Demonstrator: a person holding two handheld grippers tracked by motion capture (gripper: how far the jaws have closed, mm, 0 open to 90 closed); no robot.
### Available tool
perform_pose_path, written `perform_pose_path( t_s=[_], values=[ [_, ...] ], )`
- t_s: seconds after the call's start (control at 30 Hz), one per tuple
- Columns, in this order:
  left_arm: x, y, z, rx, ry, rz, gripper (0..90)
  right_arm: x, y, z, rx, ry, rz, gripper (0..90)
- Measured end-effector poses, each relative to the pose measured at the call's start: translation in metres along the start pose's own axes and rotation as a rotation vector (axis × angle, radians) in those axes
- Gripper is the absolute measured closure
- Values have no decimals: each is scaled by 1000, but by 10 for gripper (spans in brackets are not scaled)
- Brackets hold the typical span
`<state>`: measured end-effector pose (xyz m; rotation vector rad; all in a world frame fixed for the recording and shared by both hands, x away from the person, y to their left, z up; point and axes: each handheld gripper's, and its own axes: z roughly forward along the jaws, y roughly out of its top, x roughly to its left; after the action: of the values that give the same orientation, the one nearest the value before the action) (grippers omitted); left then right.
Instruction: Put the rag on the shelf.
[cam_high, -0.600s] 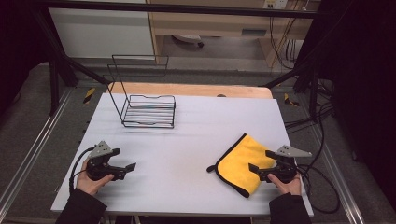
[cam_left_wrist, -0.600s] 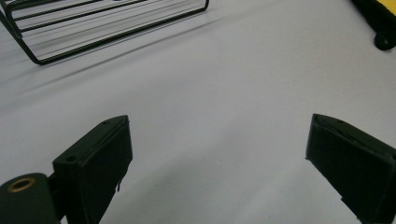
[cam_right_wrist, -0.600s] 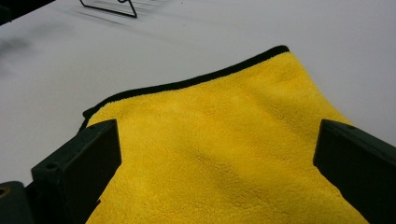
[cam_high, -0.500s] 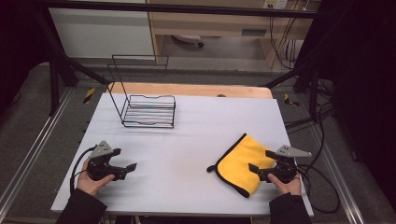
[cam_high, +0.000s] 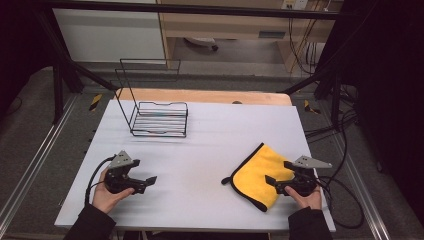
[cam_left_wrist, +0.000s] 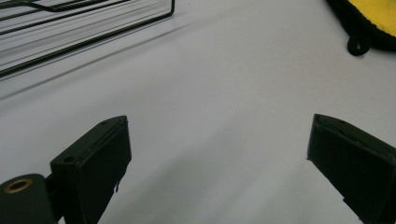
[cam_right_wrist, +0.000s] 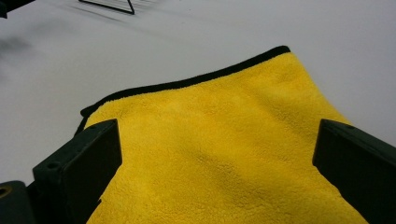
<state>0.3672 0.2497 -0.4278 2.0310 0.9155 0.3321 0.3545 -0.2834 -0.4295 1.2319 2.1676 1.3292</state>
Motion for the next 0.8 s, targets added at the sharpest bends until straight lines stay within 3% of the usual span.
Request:
perform_pose_path(
  t_s=[0.3, 0.47, 0.8],
  values=[
    [-26, 19, 21, 28, -35, 36, 67, 1, 0, 1, 4, -8, -8, 20],
    [-48, 38, 42, 41, -60, 73, 68, 2, 0, 1, 7, -11, -10, 20],
    [-79, 68, 73, 50, -93, 88, 117, 2, 0, 1, 8, -16, -12, 20]
  ],
)
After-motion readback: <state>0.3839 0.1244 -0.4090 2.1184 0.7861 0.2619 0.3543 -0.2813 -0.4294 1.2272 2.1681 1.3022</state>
